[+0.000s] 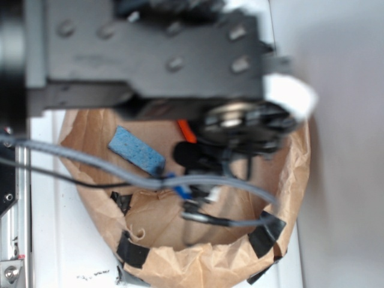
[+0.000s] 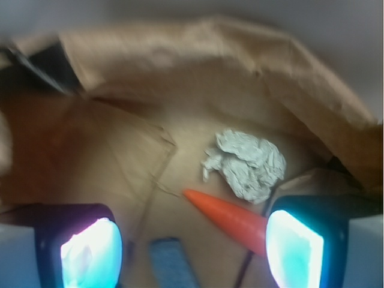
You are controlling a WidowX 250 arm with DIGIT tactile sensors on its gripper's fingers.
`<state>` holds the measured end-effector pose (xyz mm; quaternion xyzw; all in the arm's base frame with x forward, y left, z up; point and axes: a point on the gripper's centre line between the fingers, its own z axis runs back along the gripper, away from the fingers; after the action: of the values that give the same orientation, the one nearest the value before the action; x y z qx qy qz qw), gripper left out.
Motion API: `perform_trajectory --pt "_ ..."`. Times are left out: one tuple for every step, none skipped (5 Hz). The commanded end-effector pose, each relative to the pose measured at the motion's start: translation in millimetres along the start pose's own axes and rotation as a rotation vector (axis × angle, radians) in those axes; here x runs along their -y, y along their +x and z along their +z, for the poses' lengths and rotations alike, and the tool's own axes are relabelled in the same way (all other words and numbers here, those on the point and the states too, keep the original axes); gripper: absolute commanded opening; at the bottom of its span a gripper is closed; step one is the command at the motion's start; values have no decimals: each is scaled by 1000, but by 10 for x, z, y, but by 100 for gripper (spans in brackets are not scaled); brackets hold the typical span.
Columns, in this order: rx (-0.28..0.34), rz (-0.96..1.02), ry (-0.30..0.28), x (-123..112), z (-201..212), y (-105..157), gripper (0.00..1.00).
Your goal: Grab the carrot.
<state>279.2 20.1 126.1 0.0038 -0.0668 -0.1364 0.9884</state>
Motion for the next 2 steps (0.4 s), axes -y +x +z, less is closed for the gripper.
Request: perform_trajectory --pt "10 -56 107 -237 -276 33 100" --pt "-23 -102 111 -322 -529 29 100"
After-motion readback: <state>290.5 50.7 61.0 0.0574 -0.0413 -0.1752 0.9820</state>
